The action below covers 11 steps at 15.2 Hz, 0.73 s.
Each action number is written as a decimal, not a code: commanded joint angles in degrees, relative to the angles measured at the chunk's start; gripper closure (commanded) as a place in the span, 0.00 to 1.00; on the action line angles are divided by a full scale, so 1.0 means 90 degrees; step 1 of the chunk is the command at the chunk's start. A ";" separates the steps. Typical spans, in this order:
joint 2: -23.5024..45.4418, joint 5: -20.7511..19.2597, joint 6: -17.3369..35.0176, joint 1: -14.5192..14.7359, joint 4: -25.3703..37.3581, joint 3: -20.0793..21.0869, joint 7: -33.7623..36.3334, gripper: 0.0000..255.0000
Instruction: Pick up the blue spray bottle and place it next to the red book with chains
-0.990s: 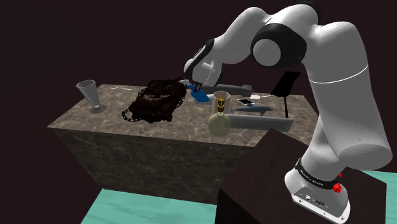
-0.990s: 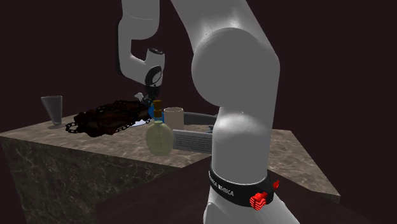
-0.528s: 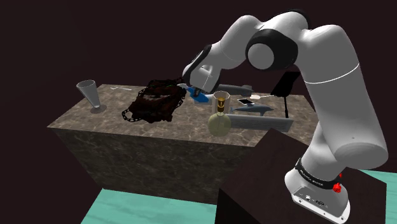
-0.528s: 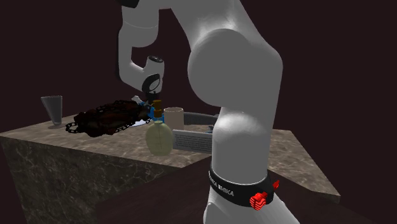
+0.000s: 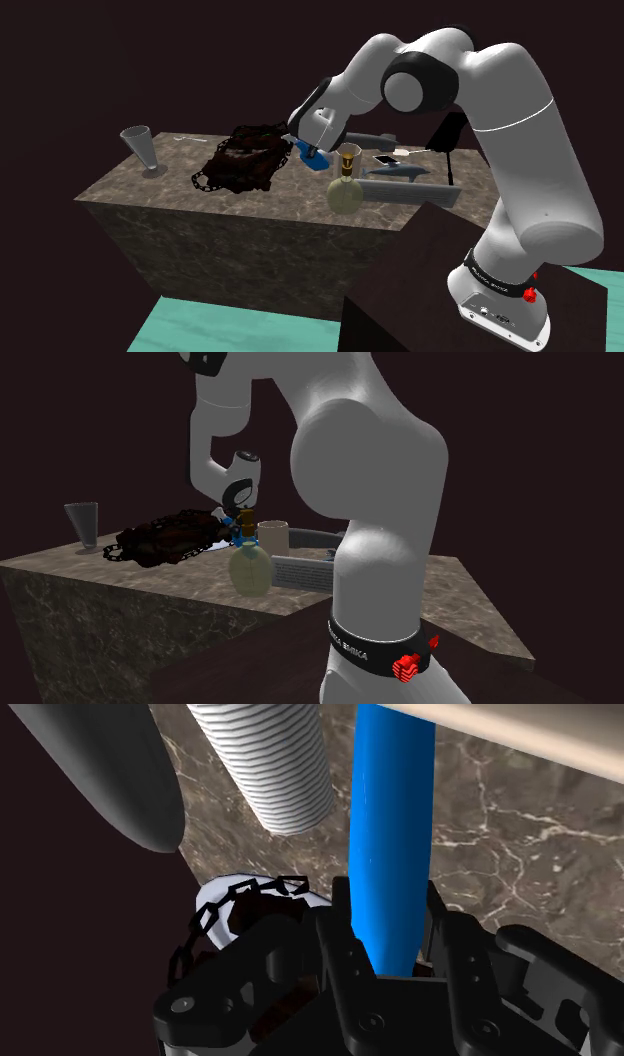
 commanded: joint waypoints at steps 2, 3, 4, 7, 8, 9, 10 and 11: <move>0.0003 0.0004 0.0002 -0.0005 0.0001 0.0003 -0.0005 1.00; 0.0003 0.0004 0.0002 -0.0005 0.0001 0.0003 -0.0005 1.00; 0.0003 0.0004 0.0002 -0.0005 0.0001 0.0004 -0.0005 0.00; 0.0003 0.0004 0.0002 -0.0005 0.0001 0.0003 -0.0005 0.00; 0.0003 0.0004 0.0002 -0.0005 0.0001 0.0003 -0.0005 0.00; 0.0003 0.0004 0.0002 -0.0005 0.0001 0.0003 -0.0005 0.00; -0.0242 -0.0064 -0.0009 0.0117 -0.0246 -0.0104 0.0055 0.00; -0.0484 -0.0155 -0.0026 0.0257 -0.0490 -0.0234 0.0138 0.00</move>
